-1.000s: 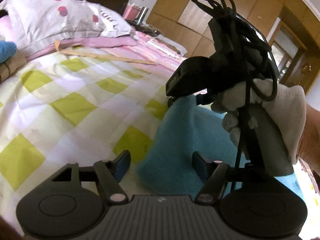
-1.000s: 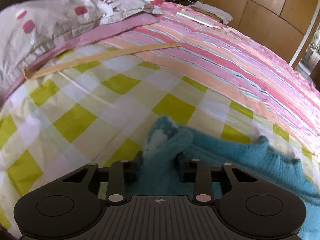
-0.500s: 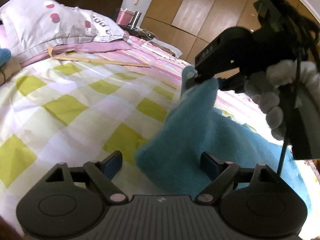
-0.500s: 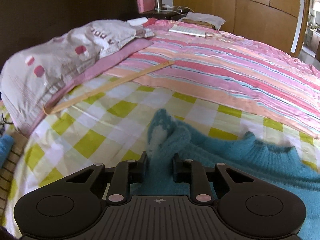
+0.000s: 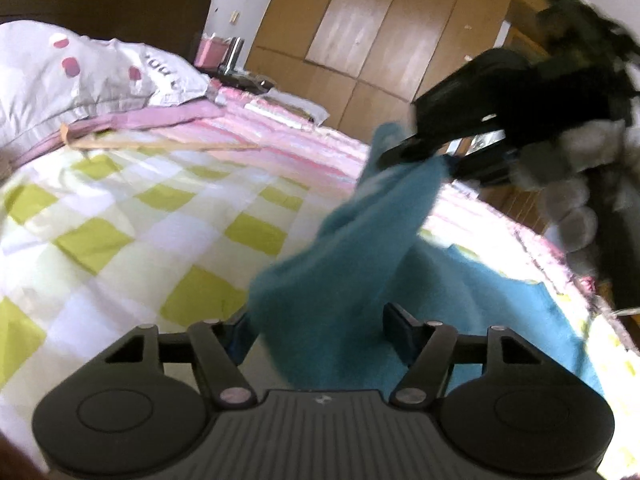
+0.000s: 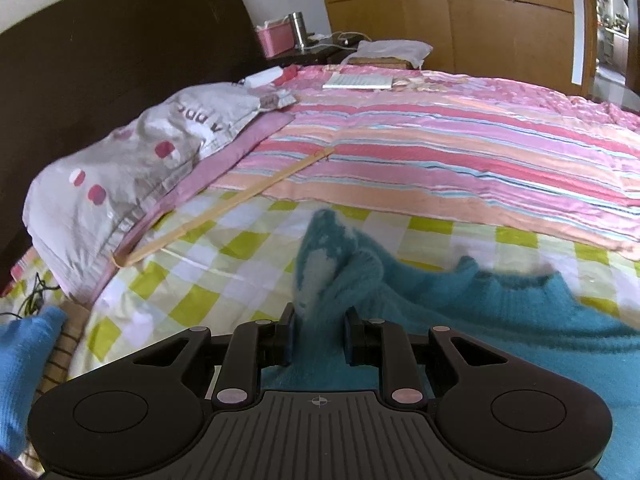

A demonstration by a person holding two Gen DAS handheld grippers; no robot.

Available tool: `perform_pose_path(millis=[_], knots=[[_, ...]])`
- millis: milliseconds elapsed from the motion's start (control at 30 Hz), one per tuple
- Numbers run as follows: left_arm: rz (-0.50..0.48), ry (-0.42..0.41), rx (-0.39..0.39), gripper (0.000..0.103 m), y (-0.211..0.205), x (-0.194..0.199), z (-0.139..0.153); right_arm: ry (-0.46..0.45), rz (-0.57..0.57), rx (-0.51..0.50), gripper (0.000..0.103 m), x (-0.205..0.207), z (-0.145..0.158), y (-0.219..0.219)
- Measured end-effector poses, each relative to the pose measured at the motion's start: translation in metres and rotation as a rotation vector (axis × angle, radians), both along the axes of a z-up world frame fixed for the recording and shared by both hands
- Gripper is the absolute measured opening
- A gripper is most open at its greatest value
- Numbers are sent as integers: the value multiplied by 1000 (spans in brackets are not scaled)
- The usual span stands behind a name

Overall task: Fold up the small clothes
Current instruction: 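Lift the gripped edge with both tools and fold it over the sweater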

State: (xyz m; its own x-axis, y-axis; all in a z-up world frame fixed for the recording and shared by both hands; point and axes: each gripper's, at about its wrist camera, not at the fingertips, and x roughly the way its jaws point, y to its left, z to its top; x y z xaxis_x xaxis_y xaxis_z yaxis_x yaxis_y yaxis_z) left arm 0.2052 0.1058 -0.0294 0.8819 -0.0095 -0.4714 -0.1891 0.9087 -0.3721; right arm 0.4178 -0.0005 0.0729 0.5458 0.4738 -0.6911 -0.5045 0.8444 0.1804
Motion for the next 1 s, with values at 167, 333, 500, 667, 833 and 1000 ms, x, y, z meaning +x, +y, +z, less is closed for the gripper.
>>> perform_pose_path(millis=[167, 333, 500, 667, 833, 1000], knots=[[8, 11, -13, 72, -4, 1, -2, 6, -15, 34, 20, -2, 7, -21], [-50, -11, 46, 42, -23, 2, 10, 11, -32, 75, 20, -4, 14, -43], [-109, -71, 40, 28, -45, -2, 44, -9, -64, 123, 20, -1, 27, -75], [-193, -142, 59, 28, -87, 3, 79, -29, -113, 192, 20, 6, 45, -127], [-298, -176, 134, 28, -148, 15, 88, -40, -181, 185, 20, 18, 47, -183], [-365, -160, 219, 28, -203, 28, 80, -27, -240, 131, 20, 31, 26, -224]])
